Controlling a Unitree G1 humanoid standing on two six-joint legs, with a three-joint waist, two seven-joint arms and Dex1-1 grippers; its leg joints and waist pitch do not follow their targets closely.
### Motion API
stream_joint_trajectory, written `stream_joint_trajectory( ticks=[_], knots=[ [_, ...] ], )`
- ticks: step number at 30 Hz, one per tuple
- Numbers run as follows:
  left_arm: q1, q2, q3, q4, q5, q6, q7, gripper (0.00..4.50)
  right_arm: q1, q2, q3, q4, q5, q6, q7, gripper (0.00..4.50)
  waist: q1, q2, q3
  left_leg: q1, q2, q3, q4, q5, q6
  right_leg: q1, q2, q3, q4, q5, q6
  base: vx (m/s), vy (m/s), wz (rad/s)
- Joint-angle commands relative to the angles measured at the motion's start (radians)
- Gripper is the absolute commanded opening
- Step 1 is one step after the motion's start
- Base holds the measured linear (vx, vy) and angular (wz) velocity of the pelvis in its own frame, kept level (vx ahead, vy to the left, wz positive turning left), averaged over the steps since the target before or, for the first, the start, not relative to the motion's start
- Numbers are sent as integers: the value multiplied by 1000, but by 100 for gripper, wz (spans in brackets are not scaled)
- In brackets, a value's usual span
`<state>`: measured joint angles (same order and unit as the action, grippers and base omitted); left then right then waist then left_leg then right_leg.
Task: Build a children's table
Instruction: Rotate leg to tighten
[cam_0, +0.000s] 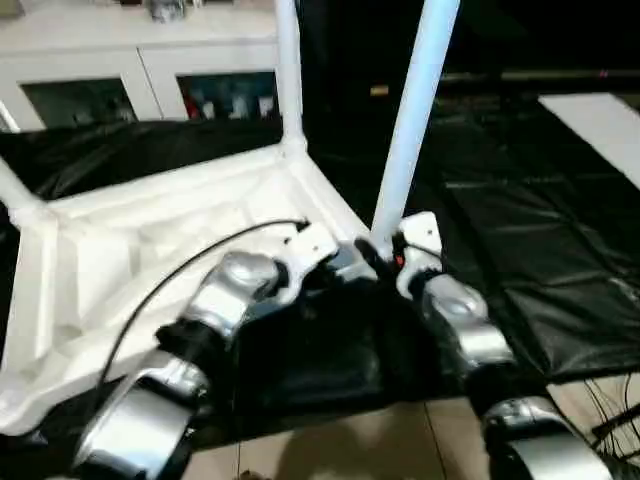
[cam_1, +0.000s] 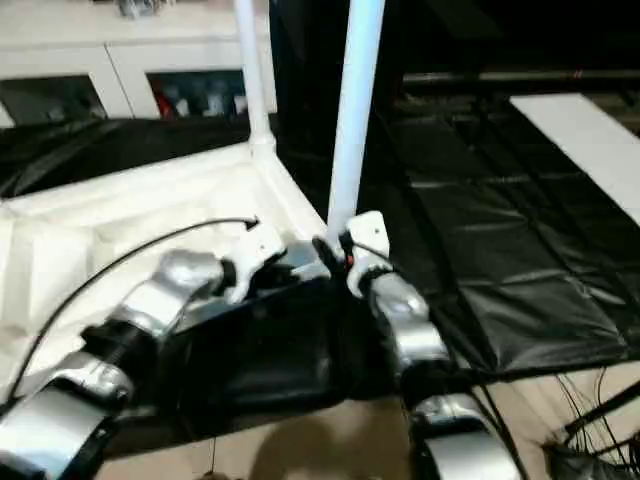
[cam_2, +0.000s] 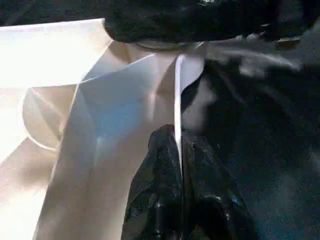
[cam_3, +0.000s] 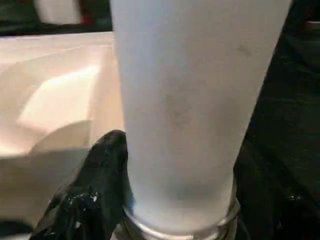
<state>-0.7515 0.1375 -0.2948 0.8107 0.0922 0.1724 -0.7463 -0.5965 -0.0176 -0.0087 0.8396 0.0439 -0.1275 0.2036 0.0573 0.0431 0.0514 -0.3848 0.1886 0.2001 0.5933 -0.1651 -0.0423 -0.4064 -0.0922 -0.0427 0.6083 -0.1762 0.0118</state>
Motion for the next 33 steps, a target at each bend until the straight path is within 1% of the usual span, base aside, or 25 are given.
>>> stream_joint_trajectory(
  ticks=[1, 3, 4, 5, 6, 9, 10, 12, 15, 16, 18, 19, 20, 21, 22, 23, 24, 25, 26, 27, 28, 29, 30, 31, 33],
  knots=[
    [4, -47, -5, 39, -10, -22, 48, 0, -14, 56, 13, 24, 17, 28, -33, 266, -1, -10, -62, 22, 30, -25, -83, -361, -7, 29, -48, 29, -95, -367, -192, 0, 0, 0],
    [0, -53, -5, 52, -4, -27, 56, 0, -10, 69, 18, 18, 13, 37, -26, 266, -1, -10, -61, 22, 30, -24, -84, -369, -1, 29, -47, 29, -95, -357, -191, 0, 0, 0],
    [2, -56, -7, 55, 1, -32, 57, 0, 2, 79, 25, -1, 23, 47, 16, 266, -1, -12, -61, 20, 30, -25, -85, -373, 3, 32, -47, 29, -96, -359, -188, 0, 0, 0],
    [2, -56, -7, 55, 1, -32, 57, 0, 2, 79, 25, -1, 23, 47, 16, 301, -1, -11, -61, 21, 31, -25, -85, -374, 5, 31, -49, 29, -97, -362, -187, 0, 0, 0],
    [12, -53, -16, 51, 9, -41, 42, 0, 27, 89, 36, -47, 44, 45, 93, 322, -1, -11, -60, 20, 30, -25, -85, -378, 8, 32, -49, 29, -98, -368, -184, 0, 0, 0],
    [14, -49, -17, 60, 17, -55, 33, 0, 36, 86, 49, -71, 36, 32, 110, 356, 1, -13, -61, 18, 32, -26, -87, -366, 17, 34, -50, 30, -97, -357, -180, 0, 0, 0],
    [14, -47, -17, 62, 18, -59, 29, 0, 36, 83, 54, -74, 31, 30, 111, 356, 1, -12, -61, 20, 32, -25, -86, -365, 17, 32, -50, 30, -98, -360, -183, 0, 0, 0],
    [15, -41, -20, 60, 22, -64, 22, 0, 35, 75, 57, -82, 26, 28, 113, 384, 0, -12, -59, 19, 32, -26, -88, -375, 12, 31, -51, 29, -100, -389, -182, 0, 0, 0],
    [23, -23, -23, 53, 27, -77, 6, 0, 45, 41, 70, -126, 27, 39, 153, 394, 0, -14, -58, 20, 32, -26, -89, -383, 11, 30, -52, 30, -104, -418, -166, 0, 0, 0],
    [30, -13, -27, 43, 30, -83, -8, 0, 57, 15, 80, -159, 34, 45, 199, 394, -1, -14, -60, 19, 33, -27, -90, -376, 11, 32, -52, 30, -103, -413, -166, 0, 0, 0],
    [33, -10, -28, 40, 30, -85, -12, 0, 60, 9, 81, -168, 35, 45, 210, 394, -1, -14, -62, 17, 34, -26, -89, -355, 18, 34, -52, 30, -101, -376, -171, 0, 0, 0],
    [52, 9, -36, 10, 31, -99, -55, 0, 83, -41, 97, -229, 45, 50, 305, 394, 0, -14, -61, 14, 34, -26, -91, -342, 23, 38, -51, 29, -100, -360, -174, 0, 0, 0],
    [77, 33, -48, -32, 22, -119, -120, 0, 105, -97, 118, -279, 54, 45, 406, 394, 2, -15, -61, 16, 35, -25, -89, -342, 31, 37, -51, 30, -100, -348, -177, 0, 0, 0],
    [93, 46, -55, -58, 16, -131, -159, 0, 117, -127, 130, -304, 58, 41, 458, 394, 6, -13, -63, 12, 37, -25, -86, -319, 44, 43, -51, 31, -94, -306, -186, 0, 0, 0],
    [93, 46, -55, -58, 16, -131, -159, 0, 117, -127, 130, -304, 58, 41, 458, 394, 6, -13, -64, 12, 37, -23, -85, -311, 49, 42, -51, 31, -94, -287, -191, 0, 0, 0],
    [133, 87, -77, -134, -5, -132, -261, 0, 140, -200, 161, -347, 67, 34, 583, 394, 7, -12, -66, 10, 37, -24, -83, -292, 59, 46, -53, 30, -89, -258, -204, 0, 0, 0],
    [133, 87, -77, -134, -5, -132, -261, 0, 140, -200, 161, -347, 67, 34, 583, 394, 8, -14, -67, 8, 38, -23, -81, -282, 64, 47, -52, 29, -86, -243, -211, 0, 0, 0],
    [150, 108, -89, -172, -16, -128, -305, 0, 150, -232, 175, -365, 71, 40, 639, 394, 8, -11, -67, 12, 38, -19, -79, -273, 72, 41, -50, 30, -87, -229, -224, 0, 0, 0],
    [150, 108, -89, -172, -16, -128, -305, 0, 150, -232, 175, -365, 71, 40, 639, 394, 8, -10, -69, 14, 39, -20, -79, -272, 73, 42, -50, 29, -84, -221, -231, 0, 0, 0],
    [164, 125, -97, -203, -25, -122, -341, 0, 160, -261, 189, -383, 78, 49, 694, 394, 14, -8, -69, 14, 41, -17, -76, -244, 78, 42, -48, 29, -79, -182, -247, 0, 0, 0],
    [164, 125, -97, -203, -25, -122, -341, 0, 160, -261, 189, -383, 78, 49, 694, 394, 14, -8, -69, 14, 41, -17, -76, -244, 78, 42, -48, 29, -79, -182, -247, 0, 0, 0],
    [196, 170, -110, -283, -58, -103, -422, 0, 179, -329, 214, -423, 96, 67, 817, 394, 20, -7, -70, 16, 44, -17, -78, -244, 78, 42, -48, 28, -77, -169, -258, 0, 0, 0],
    [205, 185, -113, -308, -70, -94, -447, 0, 183, -348, 217, -434, 104, 75, 851, 394, 25, -6, -71, 17, 45, -19, -78, -242, 78, 46, -48, 27, -74, -164, -256, 0, 0, 0],
    [207, 188, -114, -314, -72, -92, -453, 0, 183, -352, 217, -436, 106, 77, 858, 394, 31, -7, -69, 17, 48, -17, -78, -238, 81, 44, -47, 27, -72, -154, -260, 0, 0, 0],
    [218, 207, -117, -345, -85, -86, -485, 0, 186, -378, 221, -452, 121, 95, 913, 394, 32, -7, -68, 19, 45, -14, -77, -242, 80, 41, -44, 27, -74, -161, -264, 0, 0, 0]
  ],
)
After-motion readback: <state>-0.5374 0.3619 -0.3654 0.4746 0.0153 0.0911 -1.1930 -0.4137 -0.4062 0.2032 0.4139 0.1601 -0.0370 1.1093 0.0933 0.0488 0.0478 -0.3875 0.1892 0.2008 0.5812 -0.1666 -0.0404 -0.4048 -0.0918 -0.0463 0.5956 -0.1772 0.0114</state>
